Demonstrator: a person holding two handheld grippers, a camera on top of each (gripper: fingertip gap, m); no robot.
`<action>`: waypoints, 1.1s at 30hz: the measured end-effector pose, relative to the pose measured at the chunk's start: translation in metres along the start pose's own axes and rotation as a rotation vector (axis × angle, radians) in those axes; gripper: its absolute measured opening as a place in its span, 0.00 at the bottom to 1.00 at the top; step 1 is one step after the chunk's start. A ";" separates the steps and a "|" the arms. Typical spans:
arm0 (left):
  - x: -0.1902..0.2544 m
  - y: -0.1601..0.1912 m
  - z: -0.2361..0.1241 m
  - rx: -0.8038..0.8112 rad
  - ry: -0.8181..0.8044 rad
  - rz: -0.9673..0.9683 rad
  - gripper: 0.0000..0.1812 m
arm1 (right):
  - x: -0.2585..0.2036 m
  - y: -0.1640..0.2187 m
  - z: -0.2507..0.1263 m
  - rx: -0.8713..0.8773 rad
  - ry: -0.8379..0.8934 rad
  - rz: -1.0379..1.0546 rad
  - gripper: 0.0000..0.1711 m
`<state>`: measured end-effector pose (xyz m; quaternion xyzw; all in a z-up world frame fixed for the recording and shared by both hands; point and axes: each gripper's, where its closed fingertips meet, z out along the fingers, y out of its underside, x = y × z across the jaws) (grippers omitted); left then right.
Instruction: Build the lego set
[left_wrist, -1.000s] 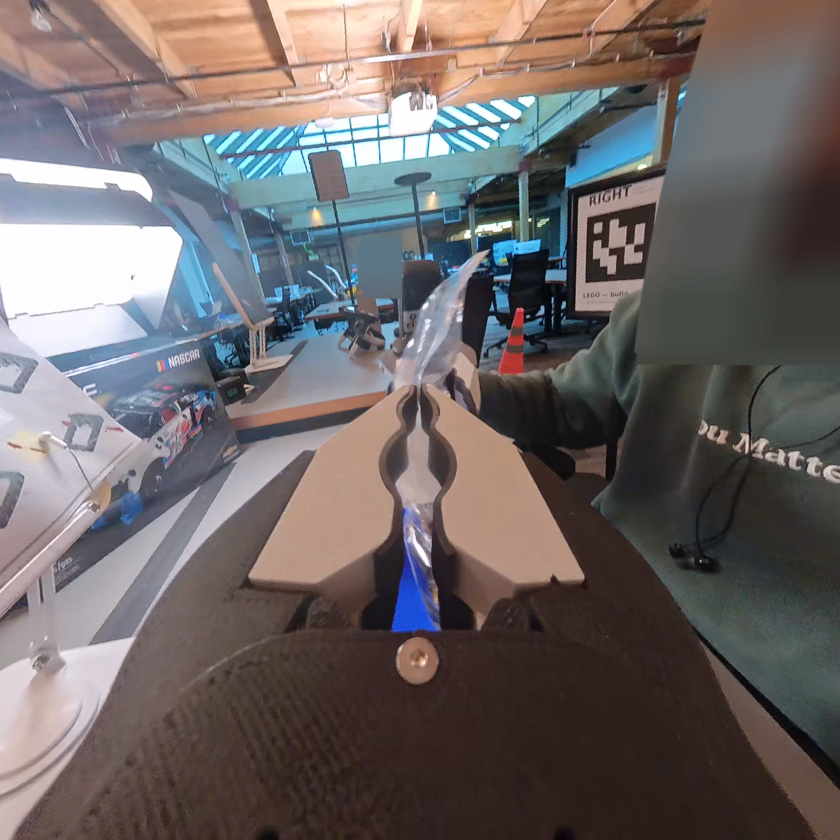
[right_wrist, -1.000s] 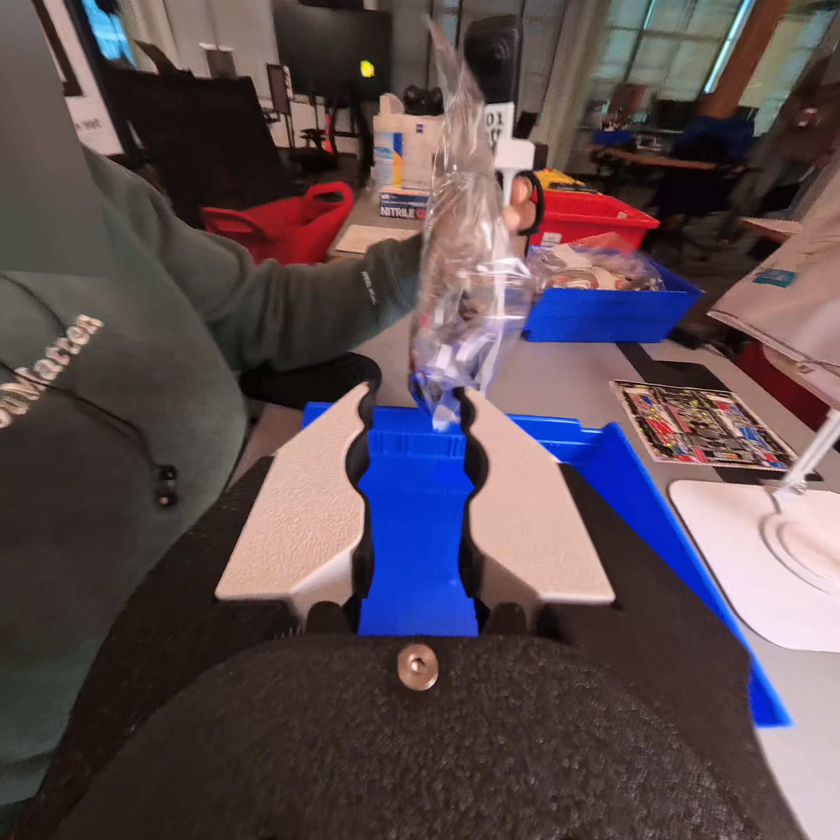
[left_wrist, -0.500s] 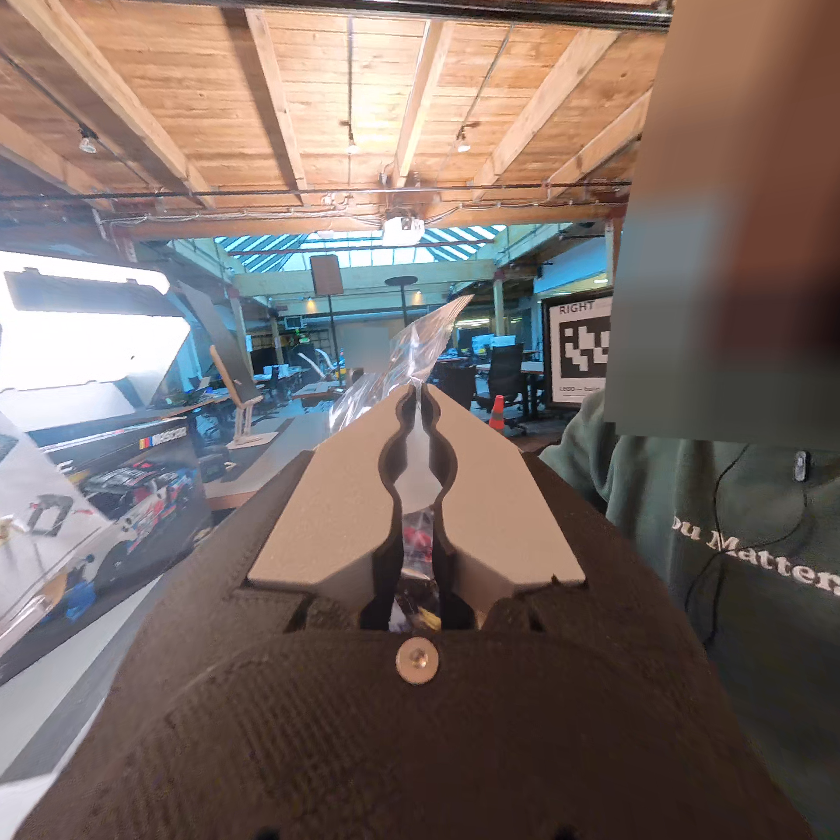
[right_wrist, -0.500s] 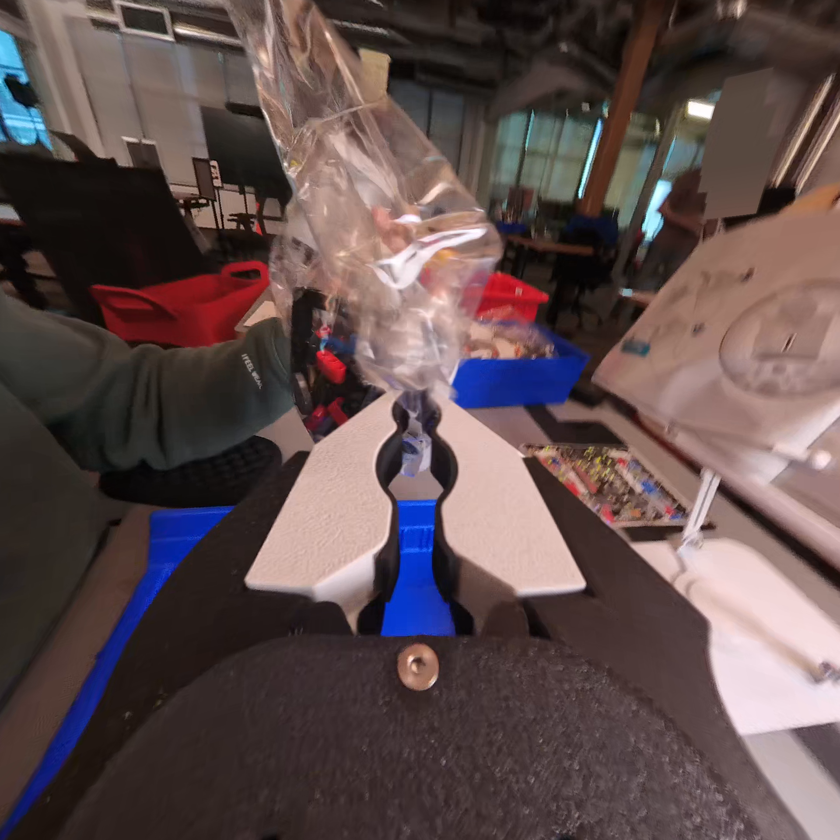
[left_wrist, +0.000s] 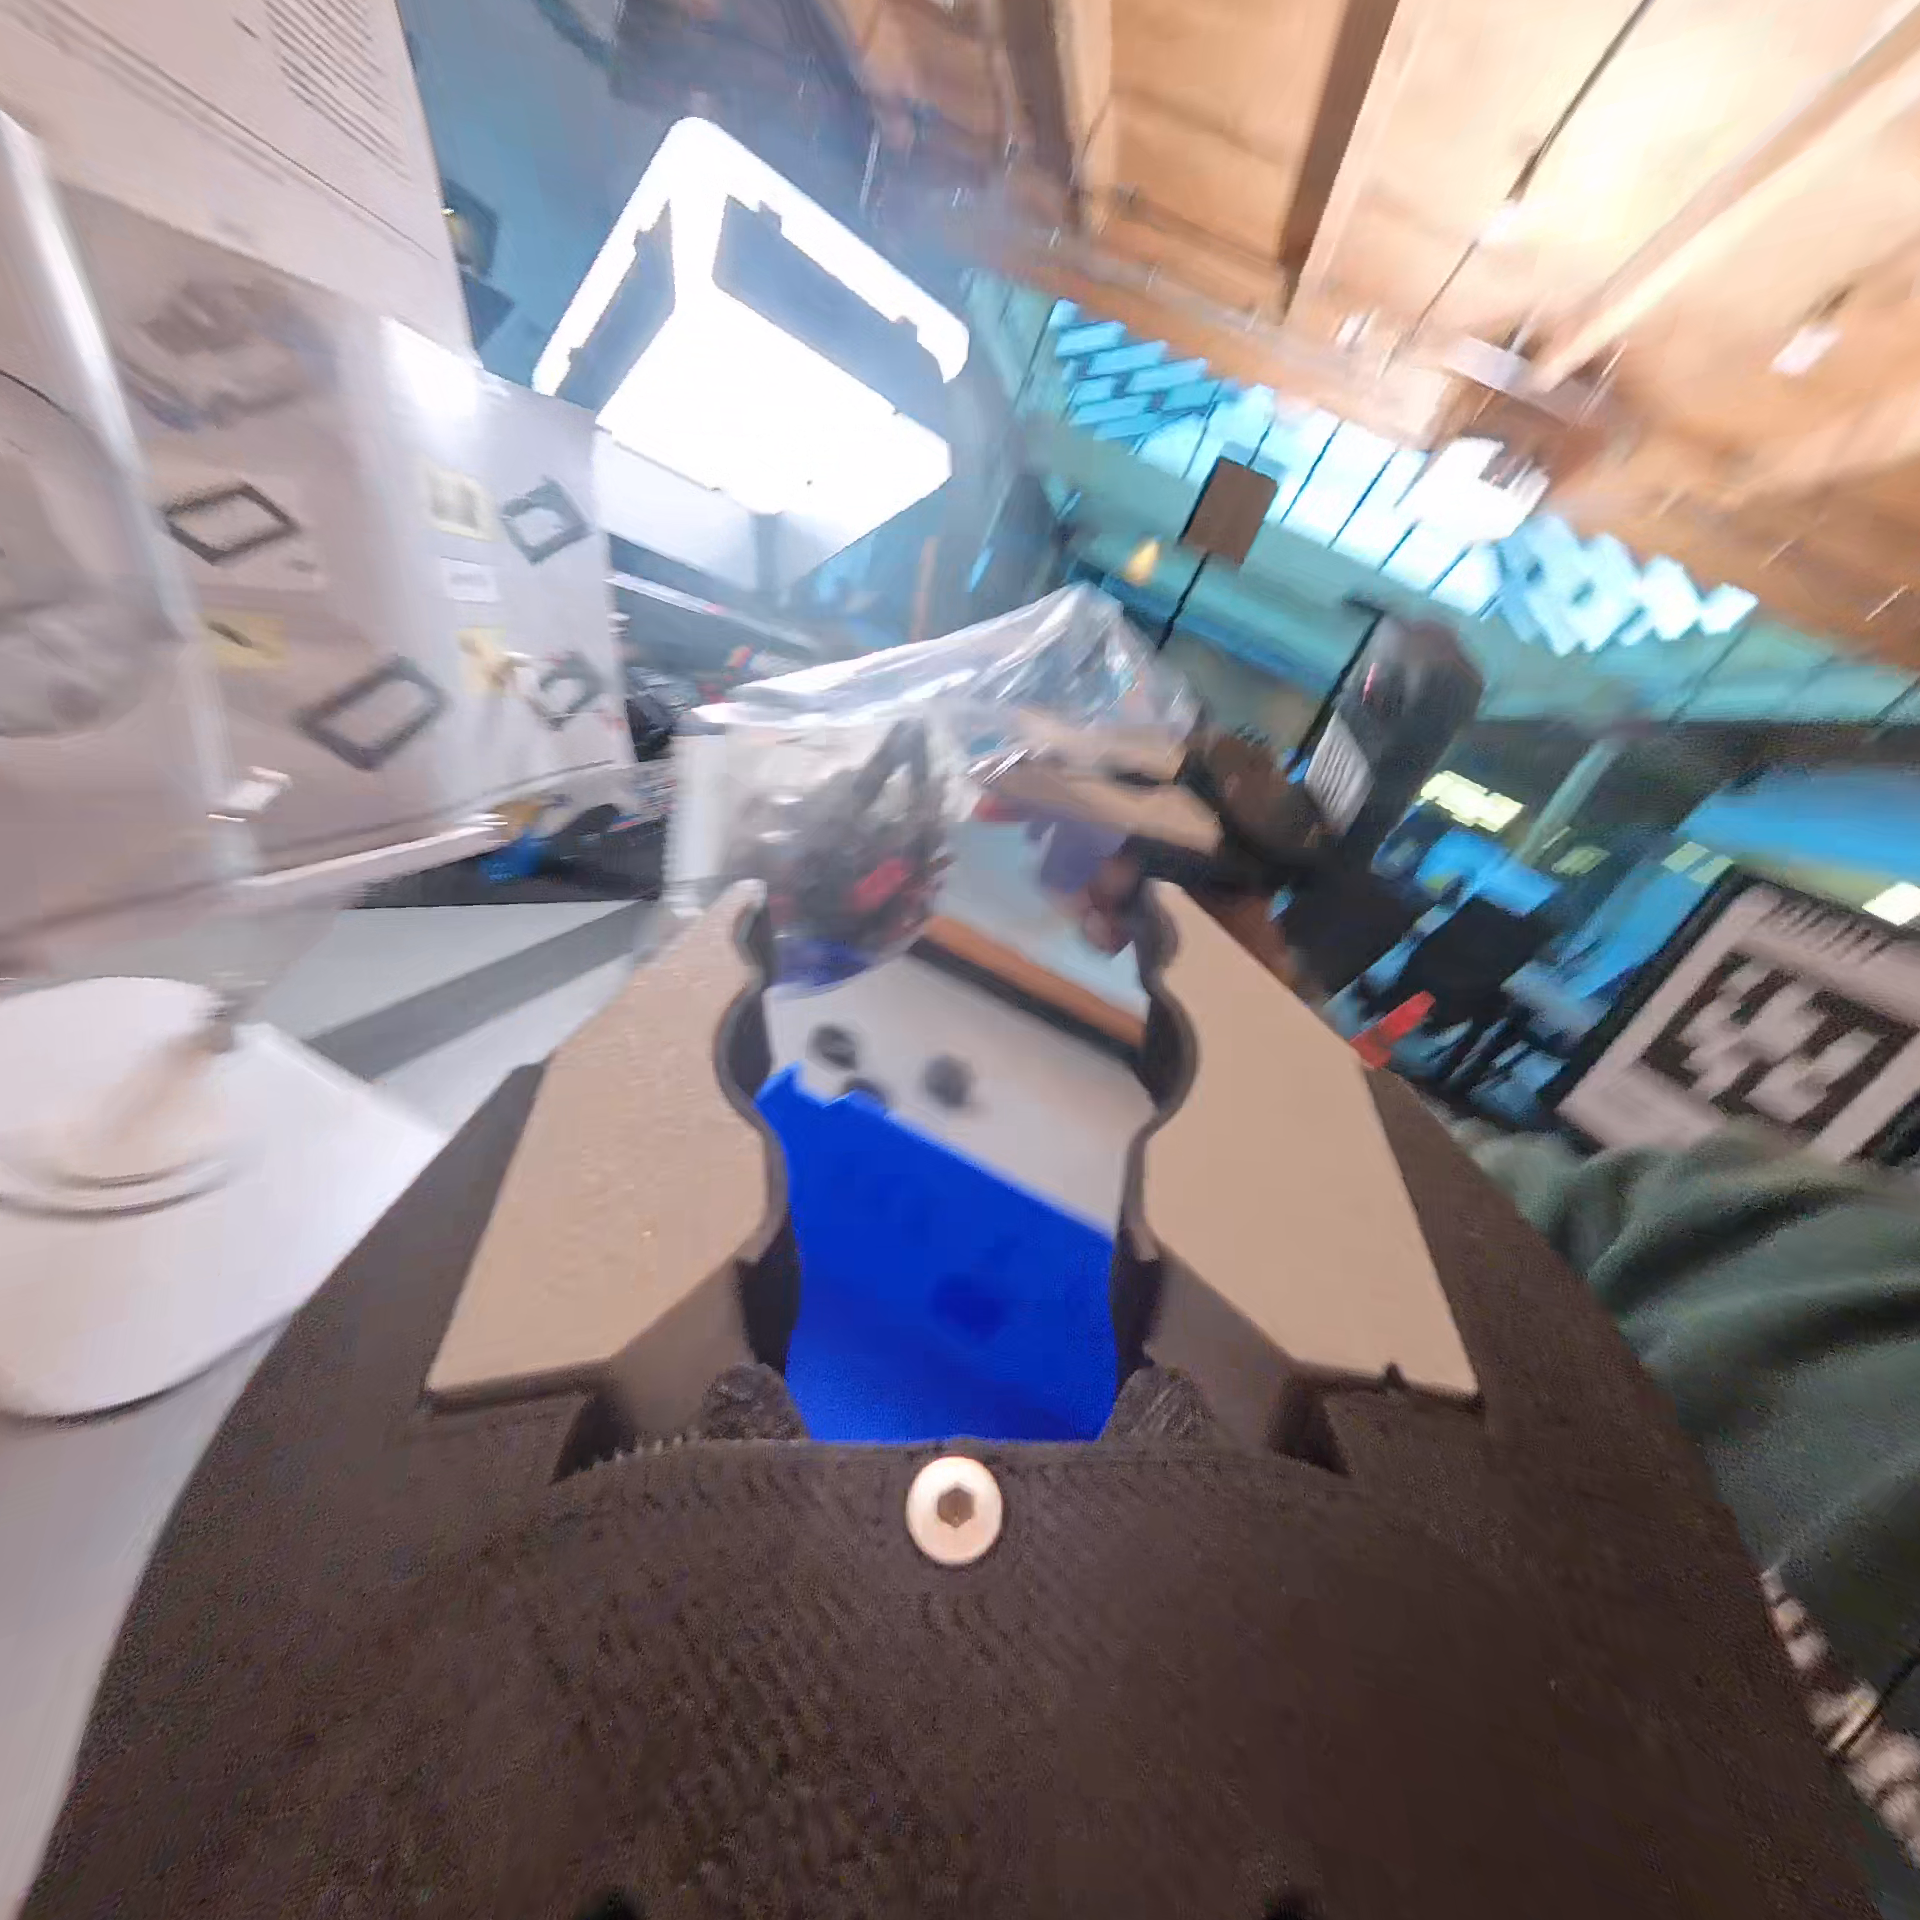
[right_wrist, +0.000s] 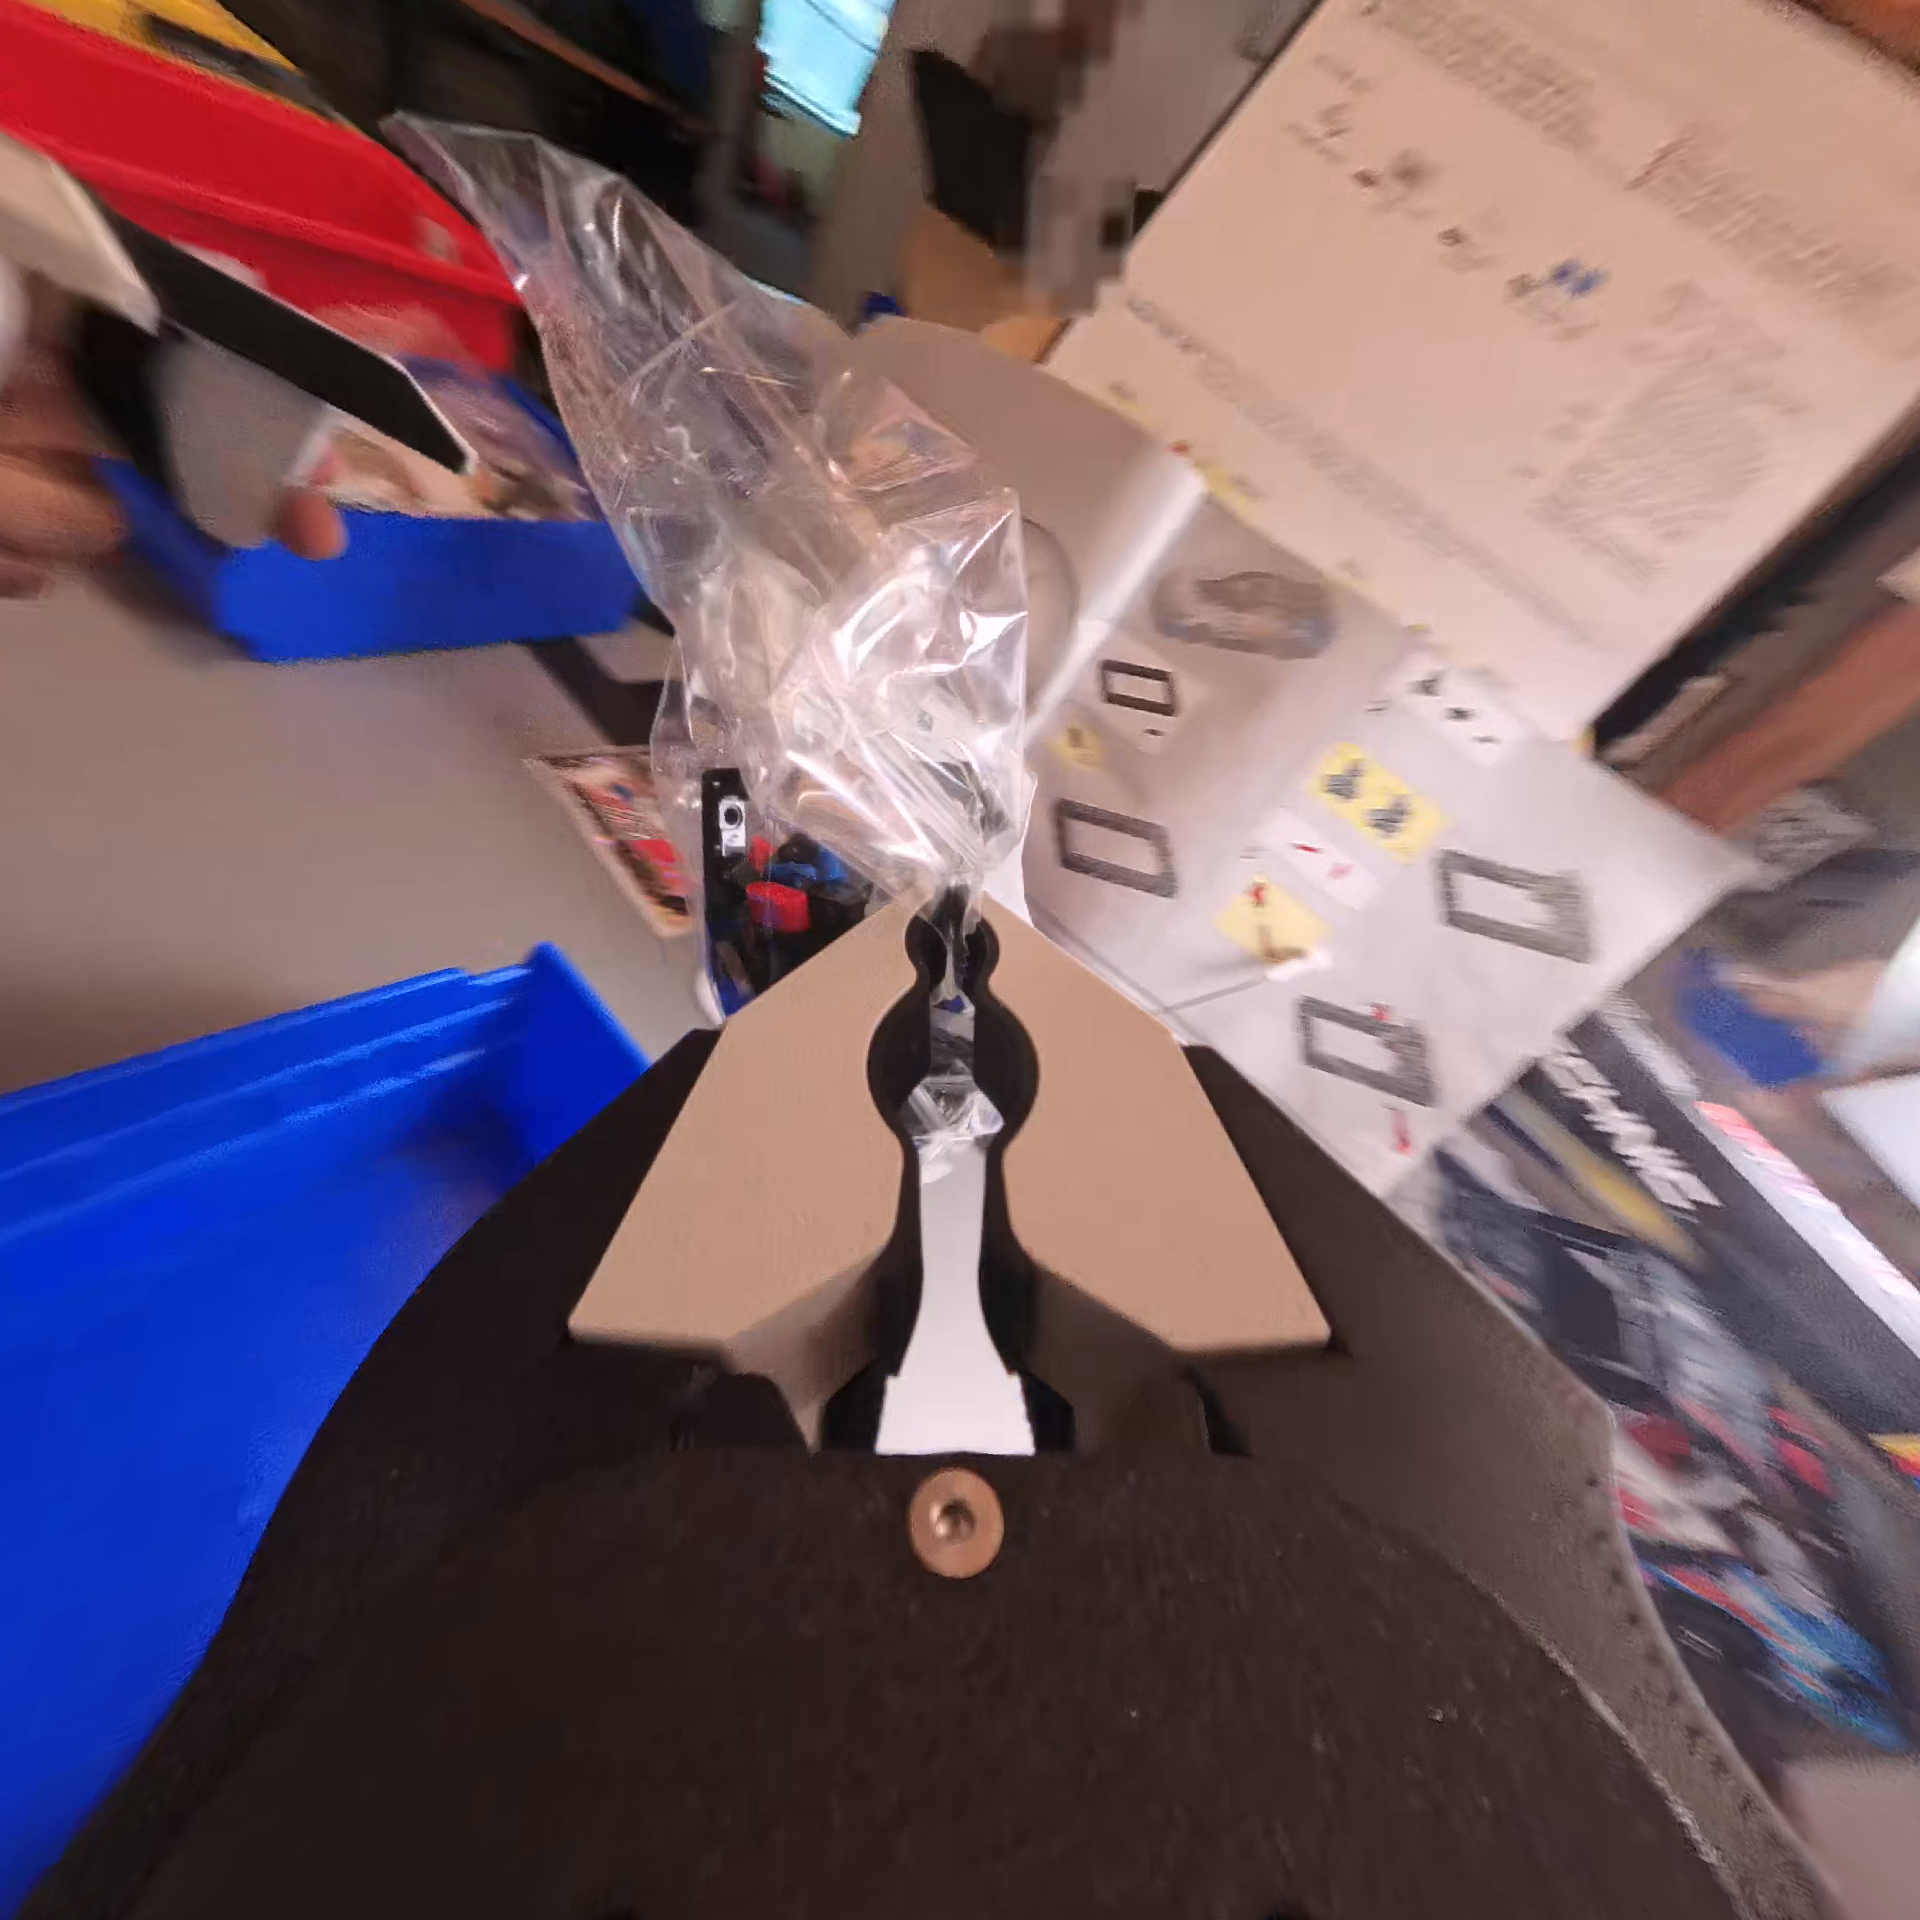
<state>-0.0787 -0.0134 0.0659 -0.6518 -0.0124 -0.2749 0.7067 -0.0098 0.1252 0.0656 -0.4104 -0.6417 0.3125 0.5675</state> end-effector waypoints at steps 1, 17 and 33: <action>0.008 0.001 0.011 0.036 0.030 -0.075 0.47 | -0.004 0.002 0.001 -0.009 0.076 -0.071 0.00; -0.011 0.049 0.058 -0.122 0.081 -0.124 0.00 | -0.147 0.038 0.019 0.136 -0.105 -0.568 0.05; 0.132 0.035 0.029 -0.354 0.631 0.472 0.00 | -0.121 0.005 -0.069 0.557 -1.359 0.713 0.20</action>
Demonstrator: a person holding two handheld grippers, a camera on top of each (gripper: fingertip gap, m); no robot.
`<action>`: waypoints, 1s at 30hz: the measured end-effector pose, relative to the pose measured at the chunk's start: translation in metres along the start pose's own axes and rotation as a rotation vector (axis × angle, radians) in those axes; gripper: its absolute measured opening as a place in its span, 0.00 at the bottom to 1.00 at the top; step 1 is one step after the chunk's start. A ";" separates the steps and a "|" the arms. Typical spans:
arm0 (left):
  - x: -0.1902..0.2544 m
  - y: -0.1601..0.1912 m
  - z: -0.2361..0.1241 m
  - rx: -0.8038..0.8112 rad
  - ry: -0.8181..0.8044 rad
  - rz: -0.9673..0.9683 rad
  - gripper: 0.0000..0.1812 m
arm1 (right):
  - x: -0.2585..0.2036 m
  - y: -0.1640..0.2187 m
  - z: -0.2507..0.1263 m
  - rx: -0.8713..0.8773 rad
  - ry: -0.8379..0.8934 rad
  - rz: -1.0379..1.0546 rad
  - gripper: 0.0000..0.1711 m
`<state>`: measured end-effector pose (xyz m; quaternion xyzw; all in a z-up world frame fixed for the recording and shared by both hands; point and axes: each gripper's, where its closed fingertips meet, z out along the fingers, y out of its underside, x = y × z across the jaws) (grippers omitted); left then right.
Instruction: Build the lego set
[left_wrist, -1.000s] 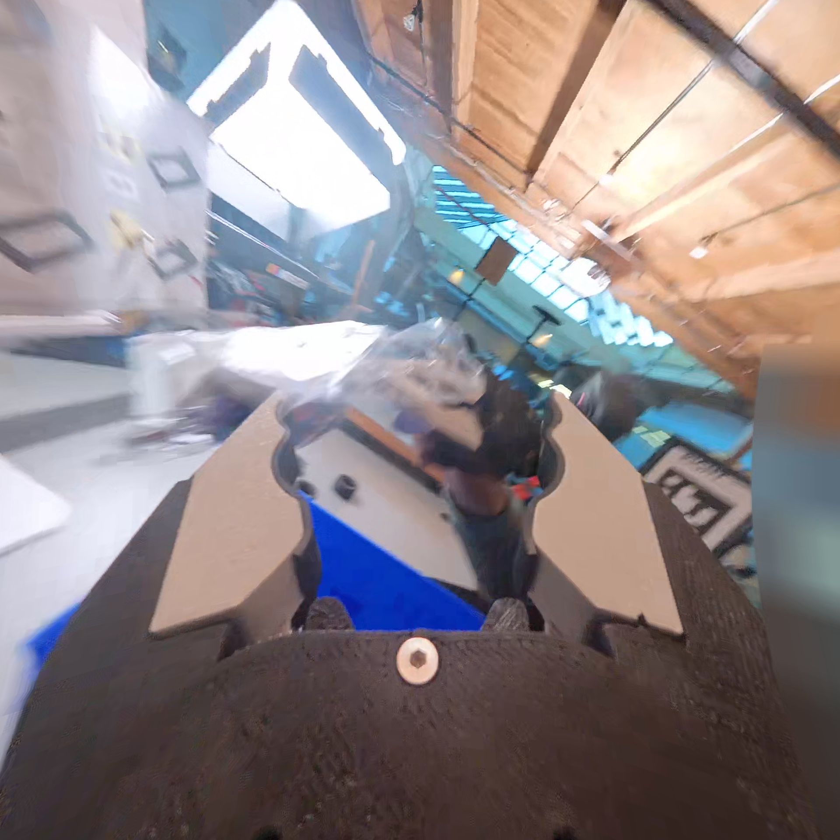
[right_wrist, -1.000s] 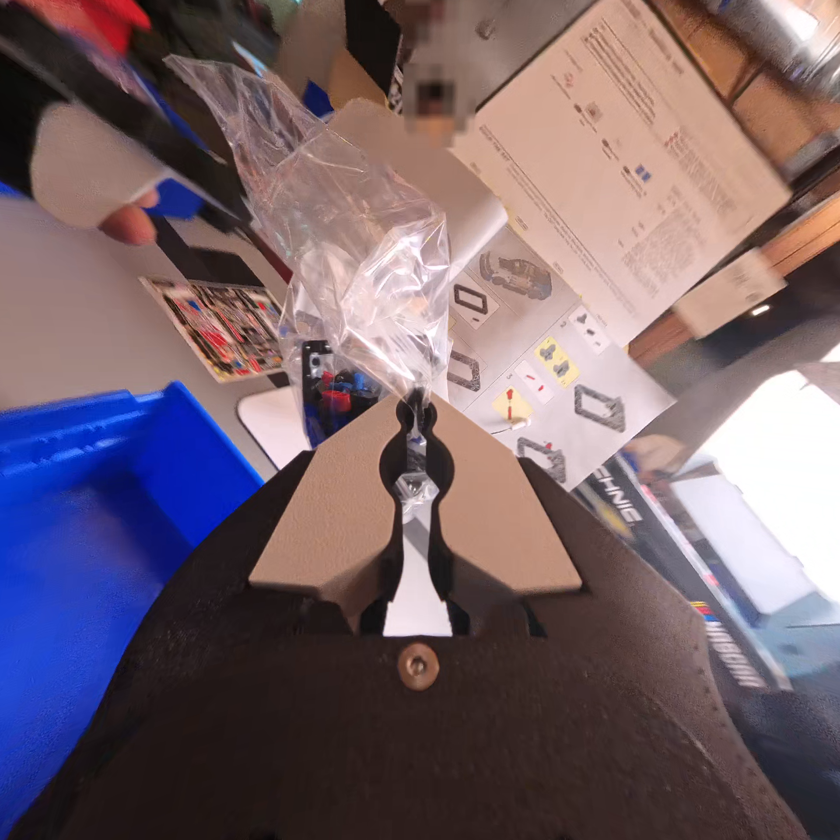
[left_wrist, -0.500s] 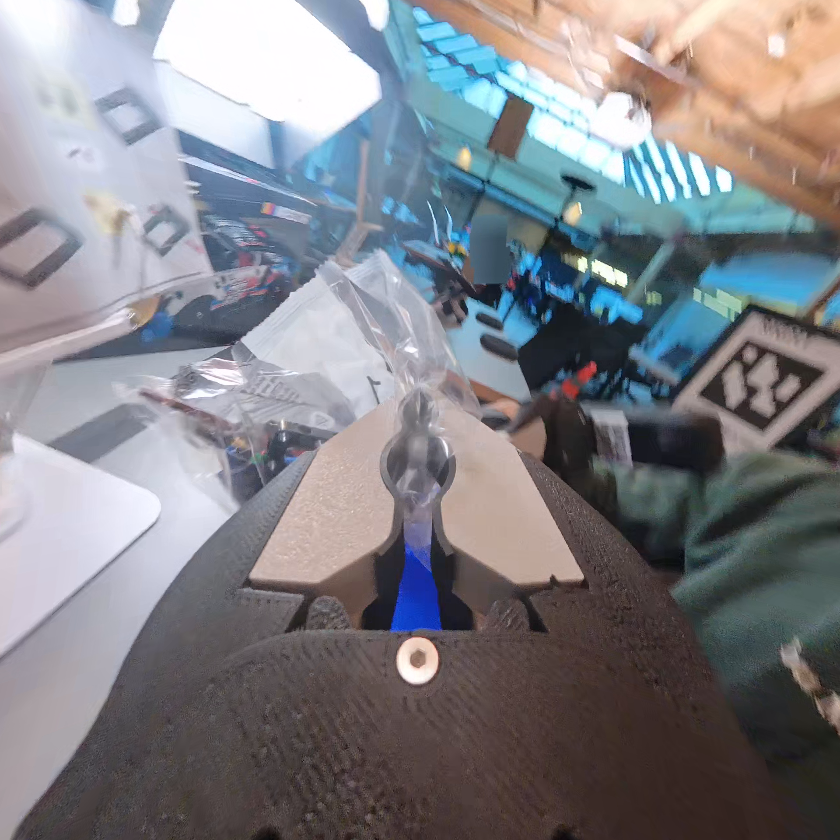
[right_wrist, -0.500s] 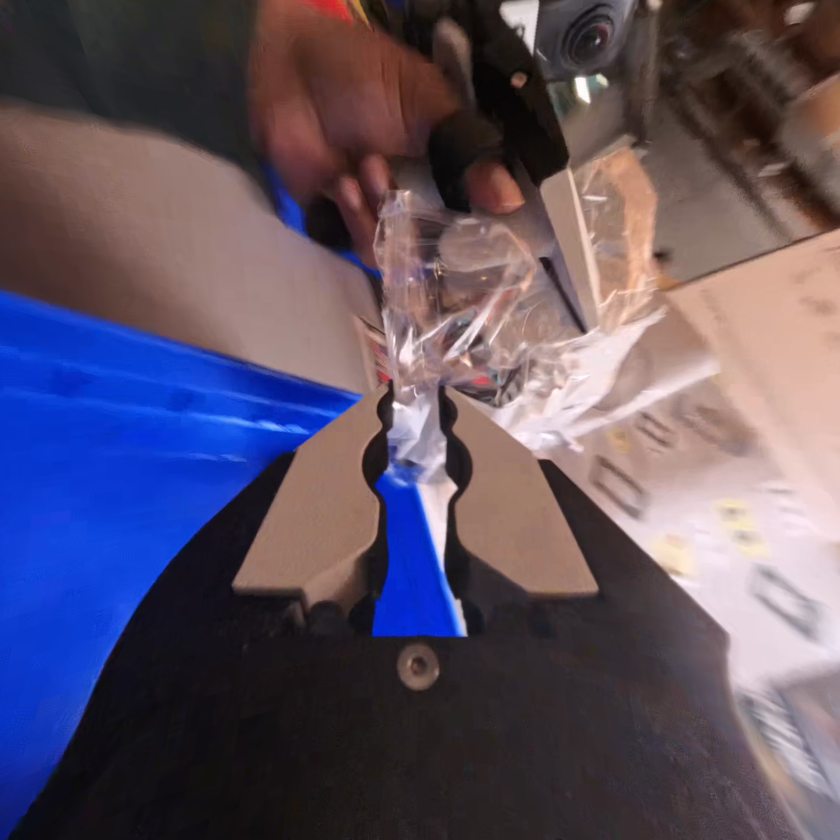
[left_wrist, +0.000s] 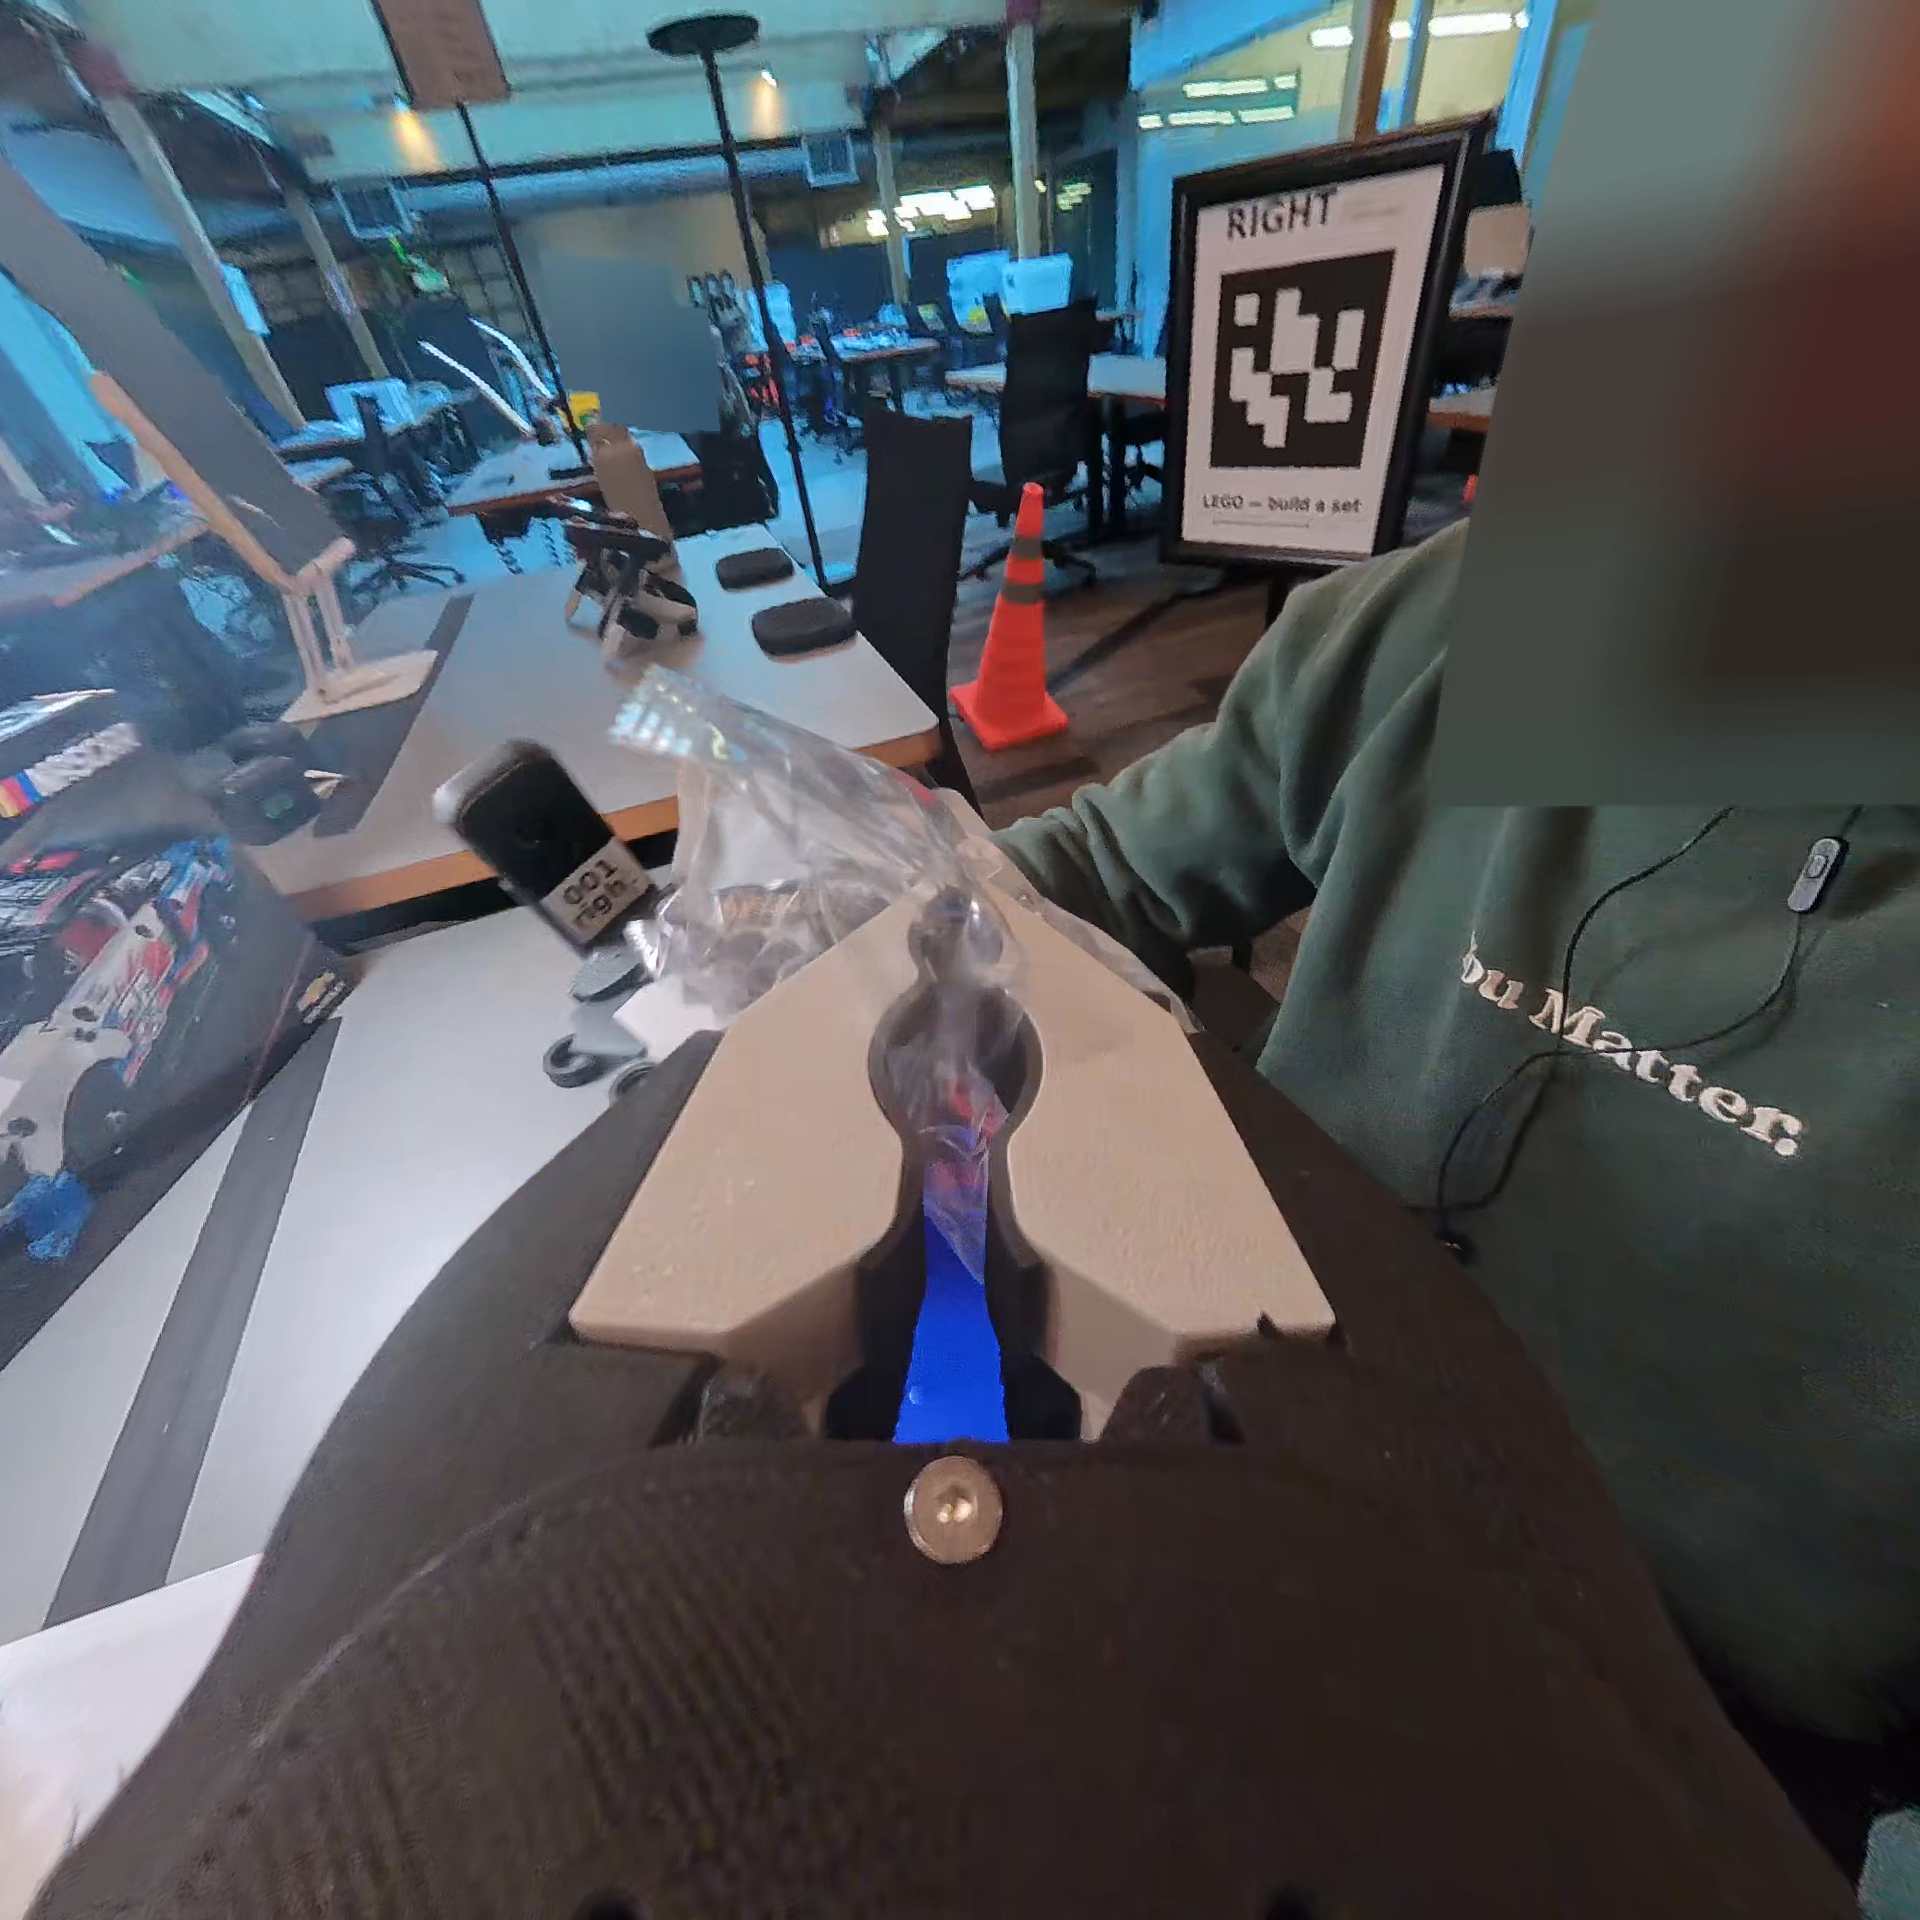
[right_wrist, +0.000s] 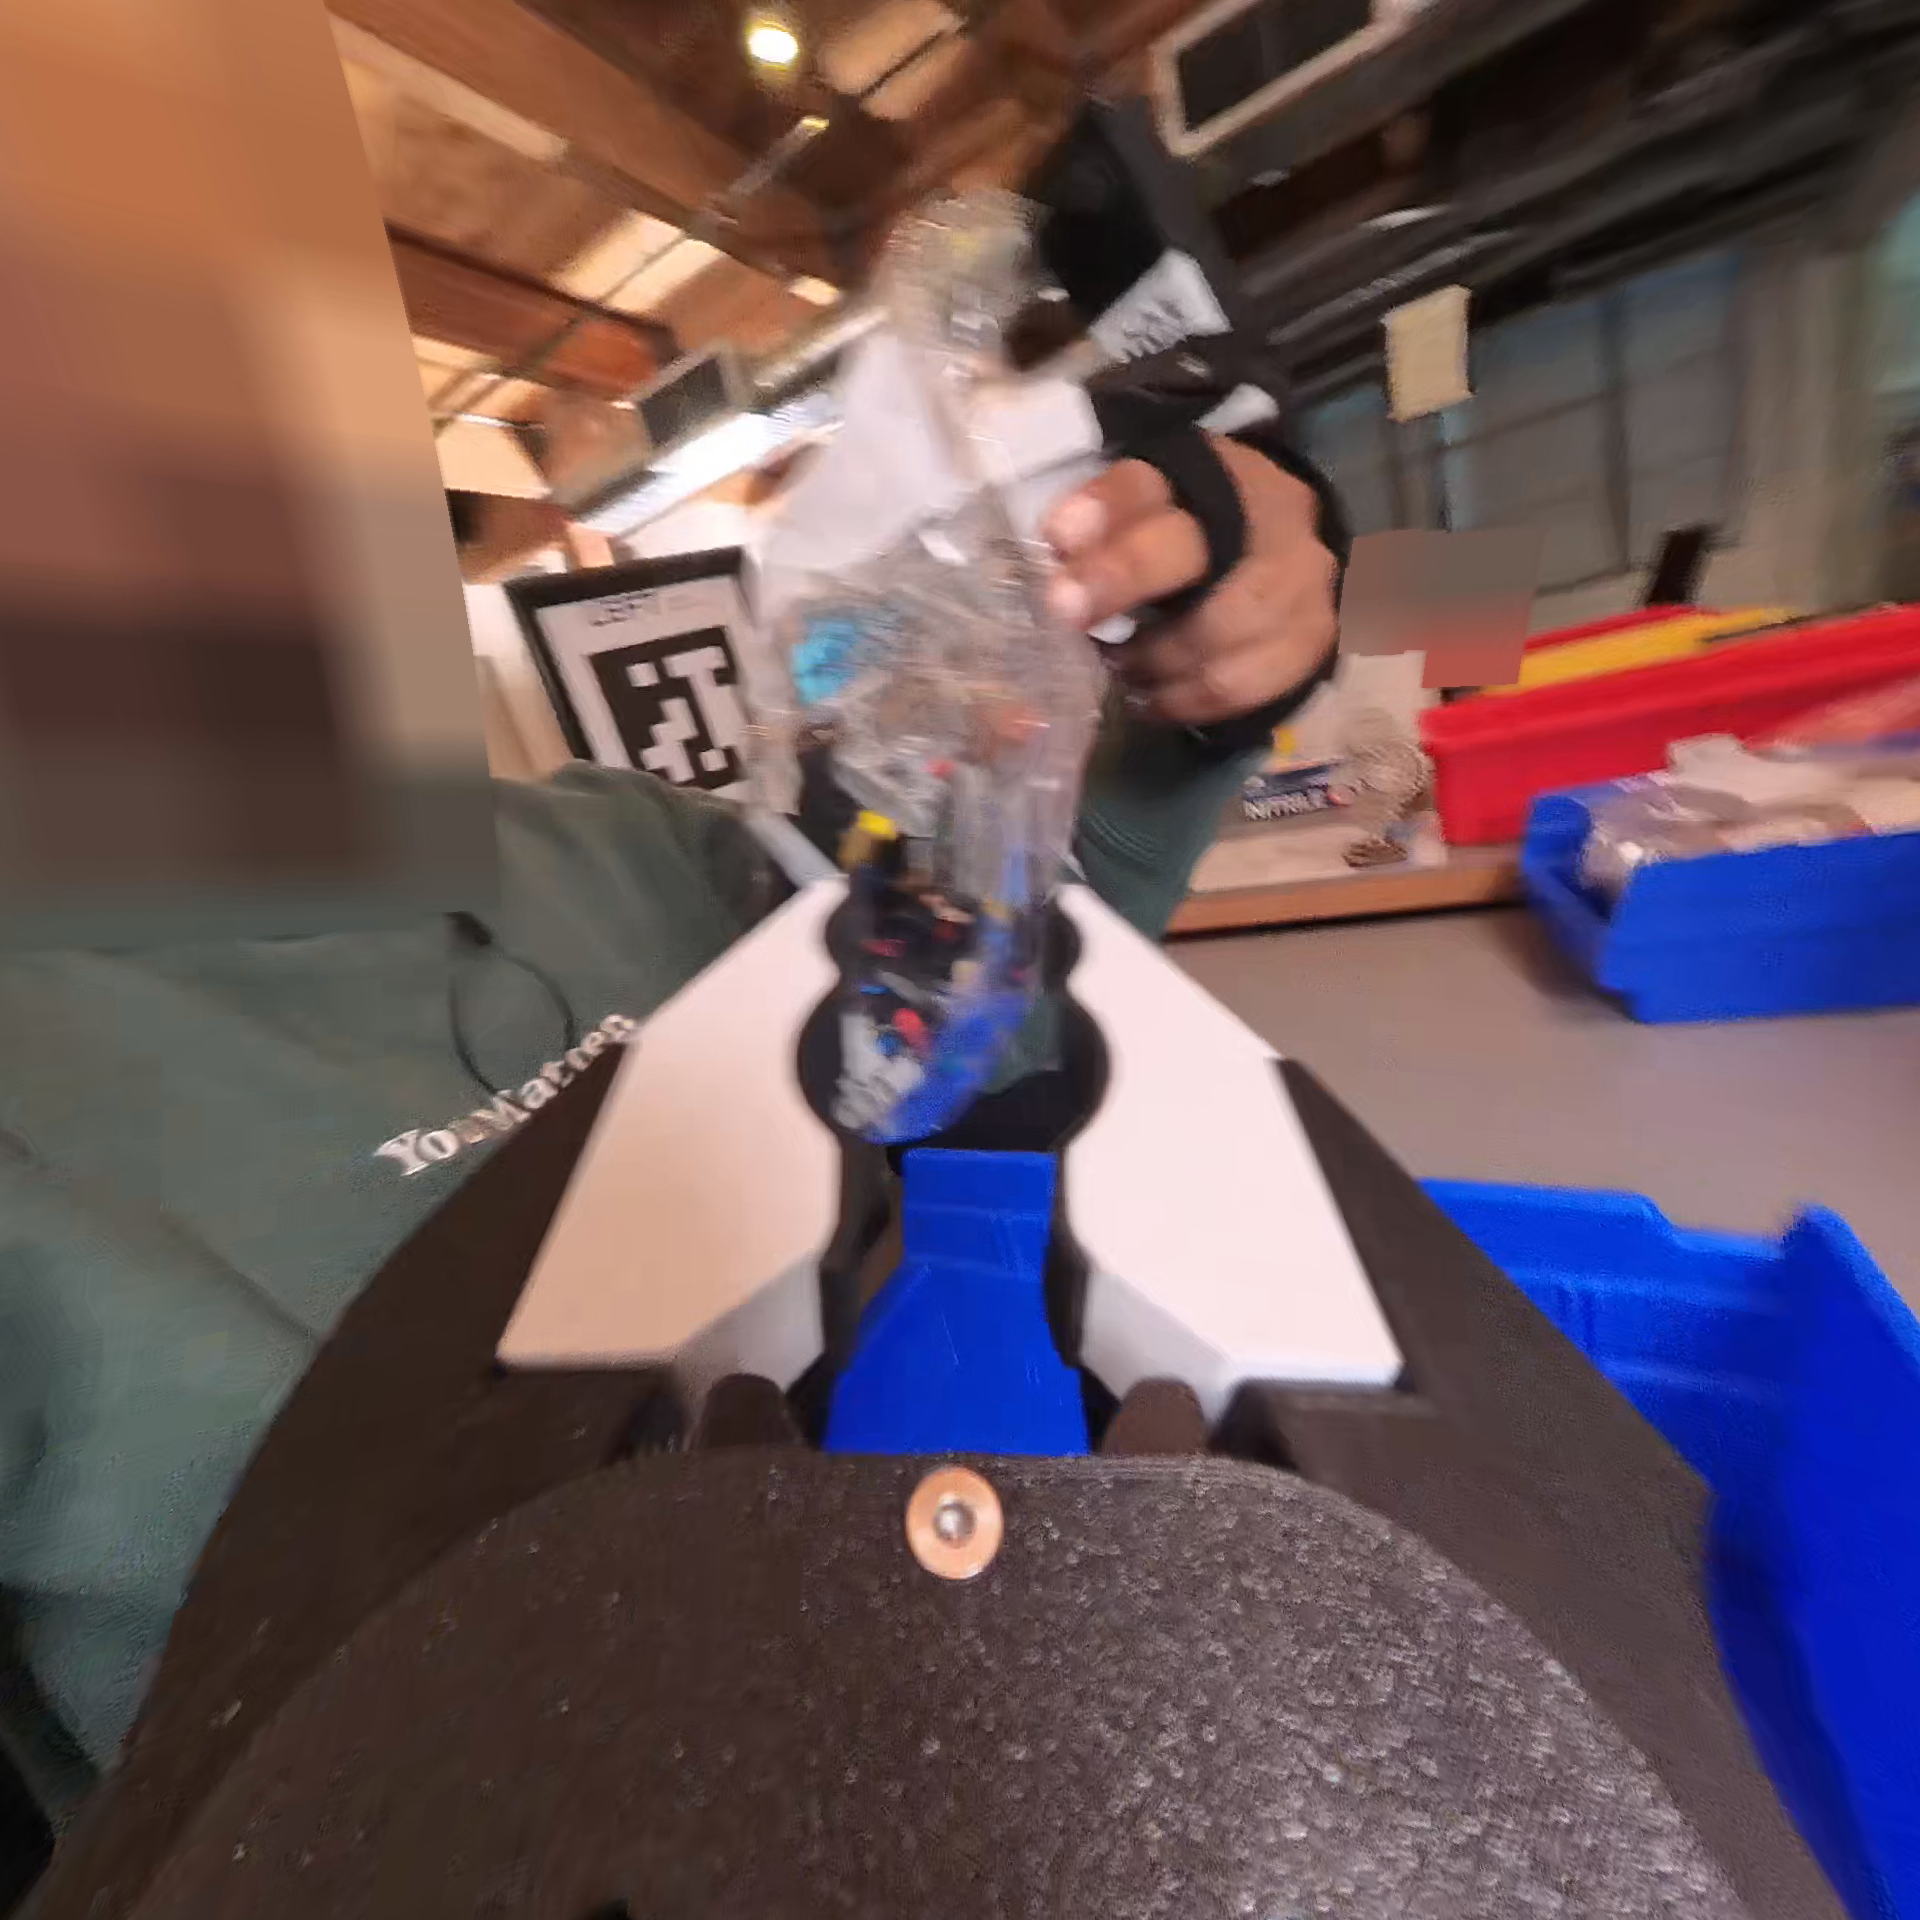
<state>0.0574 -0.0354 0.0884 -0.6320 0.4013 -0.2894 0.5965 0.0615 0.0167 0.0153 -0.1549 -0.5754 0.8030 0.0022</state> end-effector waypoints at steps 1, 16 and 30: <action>-0.002 0.002 -0.005 0.022 -0.018 -0.004 0.00 | -0.002 -0.003 0.001 -0.002 0.013 -0.037 0.13; -0.076 0.128 -0.047 -0.014 -0.373 -0.351 0.02 | 0.048 0.009 -0.071 -0.529 0.667 -0.030 0.05; -0.091 0.174 -0.047 -0.034 -0.435 -0.600 0.00 | 0.082 0.017 -0.109 -0.383 0.752 0.040 0.00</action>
